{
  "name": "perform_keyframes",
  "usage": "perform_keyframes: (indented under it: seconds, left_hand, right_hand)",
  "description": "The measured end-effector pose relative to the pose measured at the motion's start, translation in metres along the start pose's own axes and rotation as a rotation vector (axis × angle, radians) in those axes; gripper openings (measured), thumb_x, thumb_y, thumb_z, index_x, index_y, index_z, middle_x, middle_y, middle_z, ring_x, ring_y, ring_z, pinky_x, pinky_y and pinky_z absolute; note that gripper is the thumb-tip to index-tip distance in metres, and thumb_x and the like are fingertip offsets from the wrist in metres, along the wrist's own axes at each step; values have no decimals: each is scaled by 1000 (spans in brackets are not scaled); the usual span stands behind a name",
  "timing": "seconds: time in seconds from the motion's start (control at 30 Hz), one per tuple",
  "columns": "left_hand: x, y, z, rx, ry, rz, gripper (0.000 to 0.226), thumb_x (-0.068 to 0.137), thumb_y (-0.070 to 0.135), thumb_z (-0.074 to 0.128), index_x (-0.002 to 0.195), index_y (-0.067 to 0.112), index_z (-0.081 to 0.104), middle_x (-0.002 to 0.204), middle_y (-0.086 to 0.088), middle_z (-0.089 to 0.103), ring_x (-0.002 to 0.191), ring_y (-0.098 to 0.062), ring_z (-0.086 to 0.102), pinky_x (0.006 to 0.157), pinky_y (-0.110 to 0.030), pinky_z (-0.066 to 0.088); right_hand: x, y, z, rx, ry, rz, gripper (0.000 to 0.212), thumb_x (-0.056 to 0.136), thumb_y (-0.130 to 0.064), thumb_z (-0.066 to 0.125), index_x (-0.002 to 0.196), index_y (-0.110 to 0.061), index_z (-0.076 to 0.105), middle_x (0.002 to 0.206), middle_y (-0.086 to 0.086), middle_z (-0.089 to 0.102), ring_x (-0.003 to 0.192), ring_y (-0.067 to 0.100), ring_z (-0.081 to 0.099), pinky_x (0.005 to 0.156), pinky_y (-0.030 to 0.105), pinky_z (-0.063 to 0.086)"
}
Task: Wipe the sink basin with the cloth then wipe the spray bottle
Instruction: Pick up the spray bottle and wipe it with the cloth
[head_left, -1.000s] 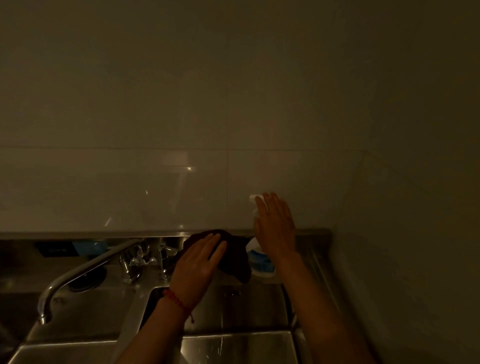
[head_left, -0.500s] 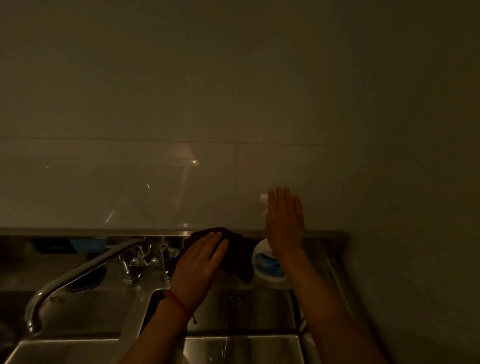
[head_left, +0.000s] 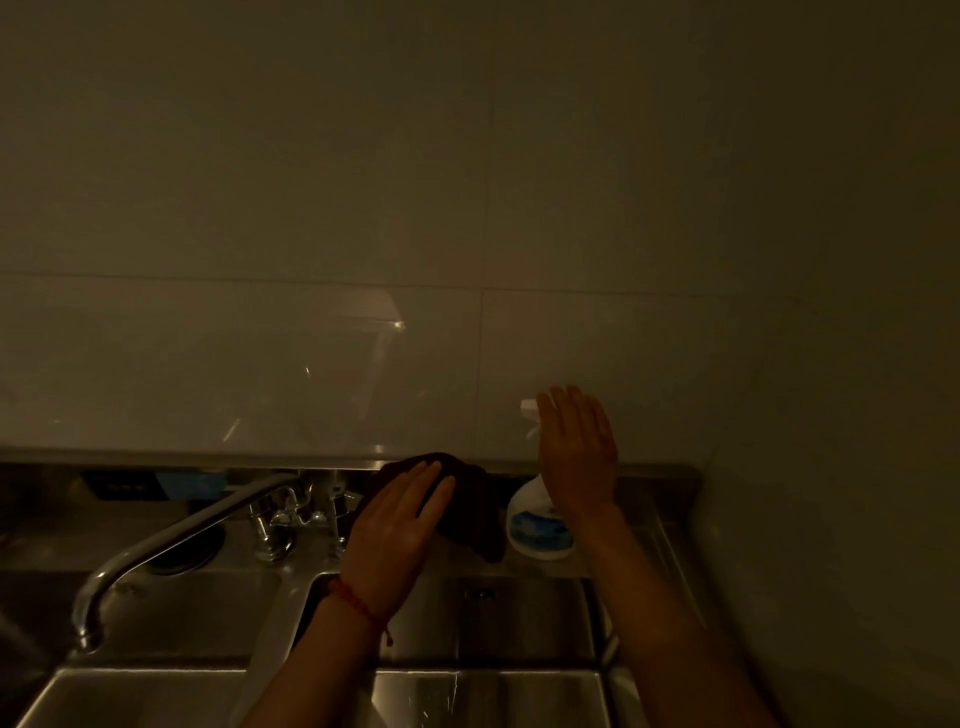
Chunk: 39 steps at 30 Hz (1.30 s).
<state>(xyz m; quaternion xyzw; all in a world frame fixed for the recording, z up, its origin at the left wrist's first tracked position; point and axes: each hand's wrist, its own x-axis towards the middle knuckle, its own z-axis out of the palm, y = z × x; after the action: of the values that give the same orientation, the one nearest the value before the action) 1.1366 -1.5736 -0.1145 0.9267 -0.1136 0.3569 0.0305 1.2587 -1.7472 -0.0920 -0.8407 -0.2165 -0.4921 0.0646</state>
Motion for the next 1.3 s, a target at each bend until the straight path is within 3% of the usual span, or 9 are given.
perform_keyframes:
  seconds: [0.2,0.3,0.5,0.77,1.03,1.3]
  left_hand:
    - [-5,3,-14,26,73,14,37,56,-15,79,92,-6,75,96,-26,73,85,-39,73,67,-49,59]
    - [-9,6,-25,43,58,-4,57,37,-15,91,91,-6,76,95,-25,74,85,-38,73,68,-48,60]
    - [-22,6,-45,47,54,-16,61,33,-12,93,91,-3,77,96,-22,74,85,-35,74,69,-45,60]
    - [-45,2,-92,57,56,-46,65,29,-7,95,91,-2,77,96,-22,74,84,-35,74,69,-45,59]
    - [-82,-15,-150,86,128,-47,59,35,-11,92,91,-2,77,95,-23,74,84,-34,74,69,-44,59]
    - [-130,-48,-224,114,200,-17,51,43,-12,89,92,-1,77,95,-22,74,85,-33,74,73,-43,59]
  right_hand:
    - [-7,-5,-10,3,67,-47,34,92,-4,36,99,-3,70,102,16,70,97,32,66,84,48,52]
    - [-6,-10,-20,38,110,-62,44,98,-7,26,99,-3,69,102,16,70,98,32,66,85,47,52]
    - [-7,-29,-47,68,145,-116,31,78,2,49,101,-4,69,105,16,69,100,32,65,87,46,50]
    - [-9,-65,-94,127,112,-187,30,83,-1,47,108,-2,65,110,18,67,106,33,62,90,47,50]
    - [-8,-119,-150,194,104,-219,33,70,3,71,103,-2,68,106,19,68,102,34,64,88,46,51]
    - [-2,-195,-215,257,144,-227,30,71,2,72,100,-2,69,104,20,69,98,34,65,87,44,50]
